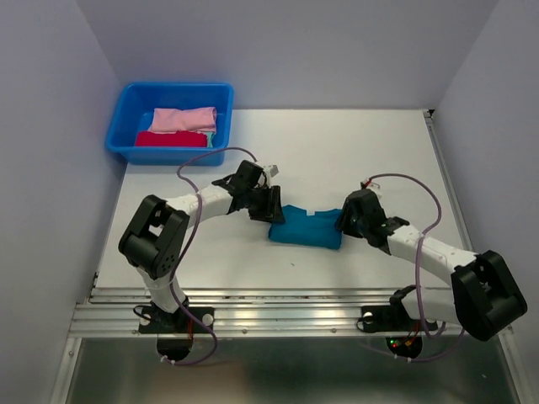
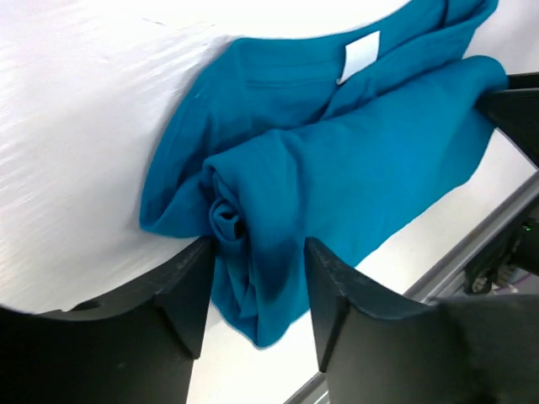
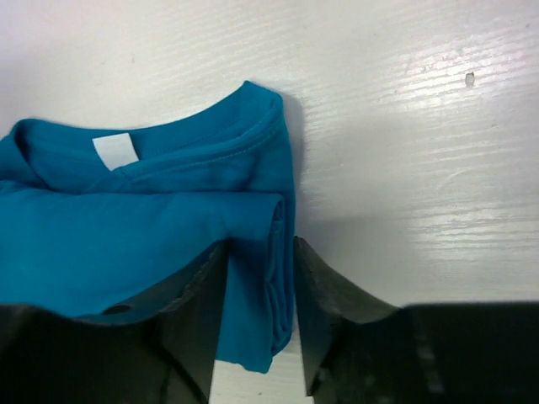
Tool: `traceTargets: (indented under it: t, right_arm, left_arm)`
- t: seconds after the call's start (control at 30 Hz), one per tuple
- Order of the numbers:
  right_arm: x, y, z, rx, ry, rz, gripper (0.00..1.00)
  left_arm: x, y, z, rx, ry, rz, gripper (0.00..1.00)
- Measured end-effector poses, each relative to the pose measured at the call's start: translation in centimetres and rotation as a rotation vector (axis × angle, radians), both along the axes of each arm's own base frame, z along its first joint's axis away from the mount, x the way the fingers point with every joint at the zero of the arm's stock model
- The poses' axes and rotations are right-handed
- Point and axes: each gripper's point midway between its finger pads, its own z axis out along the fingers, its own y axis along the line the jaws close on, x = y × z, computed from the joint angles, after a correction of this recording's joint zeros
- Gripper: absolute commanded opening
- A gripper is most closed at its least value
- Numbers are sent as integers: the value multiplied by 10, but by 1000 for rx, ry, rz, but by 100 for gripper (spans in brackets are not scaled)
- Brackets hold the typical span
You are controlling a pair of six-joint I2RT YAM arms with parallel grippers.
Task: Roll the t-shirts
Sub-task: Roll the T-shirt to the center of the board.
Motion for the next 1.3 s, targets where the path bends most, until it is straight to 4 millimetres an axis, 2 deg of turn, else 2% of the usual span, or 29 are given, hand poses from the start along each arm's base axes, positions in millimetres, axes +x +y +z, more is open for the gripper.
traceTargets:
  t: [0.1,0.27,0.3,0.33,0.37,0.4,0.43,0.57,0.7,0.77,0.9,0.93,1.0,1.07,1.17,1.3]
  right_arm:
    - [3,0,17,5,-21,5,55]
    - [14,8,50,36,-69,14,60]
    - [15,8,54,41,-76,14,59]
    - [14,8,60,47,-83,15,47]
    - [13,9,63,52,-87,18,37]
    - [12,9,66,60,-87,20,28]
    - [12,11,68,68,-87,20,15]
    - [11,18,69,103,-67,27,6]
    - [12,25,52,123,-7,21,9]
    - [14,27,40,116,22,13,12]
    - [16,28,15,94,81,-1,14]
    - [17,28,4,83,103,-3,14]
    - [17,28,-10,69,132,-9,14]
    - [21,30,-12,74,124,-10,14]
    - [22,29,-8,75,110,-12,15]
    - [21,23,11,66,65,-22,17]
  left_arm:
    - [2,8,9,40,-19,23,70]
    - [22,17,57,70,-146,78,72]
    - [26,19,65,74,-171,90,65]
    - [30,21,74,77,-199,105,51]
    - [31,22,81,76,-219,108,31]
    - [32,24,85,76,-230,115,0]
    - [32,25,88,81,-245,112,0]
    - [26,21,91,76,-241,97,0]
    - [19,8,87,49,-222,75,0]
    - [18,3,77,46,-201,70,0]
    - [19,0,41,93,-132,65,0]
    - [18,1,20,126,-92,62,0]
    - [15,3,-2,163,-47,60,0]
    - [12,5,-21,189,-1,56,0]
    - [15,6,-18,190,-12,60,0]
    - [16,12,-10,215,-31,69,0]
